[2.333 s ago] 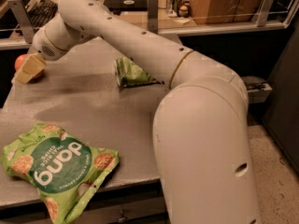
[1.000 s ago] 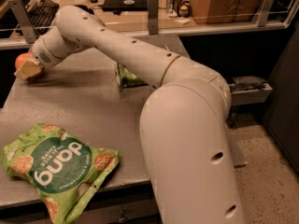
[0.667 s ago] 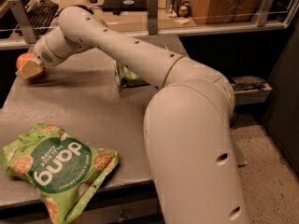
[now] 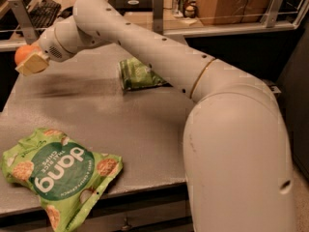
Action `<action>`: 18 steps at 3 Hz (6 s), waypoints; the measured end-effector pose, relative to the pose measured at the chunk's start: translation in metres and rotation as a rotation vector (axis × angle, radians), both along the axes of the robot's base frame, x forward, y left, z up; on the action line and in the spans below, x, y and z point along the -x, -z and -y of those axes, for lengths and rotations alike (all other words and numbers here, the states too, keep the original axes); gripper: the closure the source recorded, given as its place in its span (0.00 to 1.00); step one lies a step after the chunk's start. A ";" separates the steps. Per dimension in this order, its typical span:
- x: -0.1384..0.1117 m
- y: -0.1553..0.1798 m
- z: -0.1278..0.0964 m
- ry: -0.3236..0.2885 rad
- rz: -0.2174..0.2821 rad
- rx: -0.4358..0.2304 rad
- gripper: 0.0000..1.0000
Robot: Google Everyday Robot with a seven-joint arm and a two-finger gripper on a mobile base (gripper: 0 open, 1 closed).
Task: Move orange near green rice chip bag
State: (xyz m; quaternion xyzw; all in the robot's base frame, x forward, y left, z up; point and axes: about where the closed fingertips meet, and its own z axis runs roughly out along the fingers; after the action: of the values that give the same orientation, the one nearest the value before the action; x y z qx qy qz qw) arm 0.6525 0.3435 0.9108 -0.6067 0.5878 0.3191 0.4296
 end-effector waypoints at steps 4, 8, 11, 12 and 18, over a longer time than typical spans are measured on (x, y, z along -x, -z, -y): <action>0.105 0.007 0.038 -0.169 -0.030 -0.005 1.00; 0.180 0.023 0.122 -0.169 -0.126 0.101 1.00; 0.199 0.017 0.180 -0.312 -0.241 0.032 1.00; 0.206 0.022 0.184 -0.382 -0.271 0.010 1.00; 0.224 0.048 0.188 -0.522 -0.313 0.014 0.00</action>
Offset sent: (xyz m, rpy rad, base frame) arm -0.0430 -0.0234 0.0225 0.0375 -0.0313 0.0871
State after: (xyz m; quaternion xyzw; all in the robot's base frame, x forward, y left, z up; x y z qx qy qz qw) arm 0.4288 0.1551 0.8626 -0.6838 0.4731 0.5043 0.2330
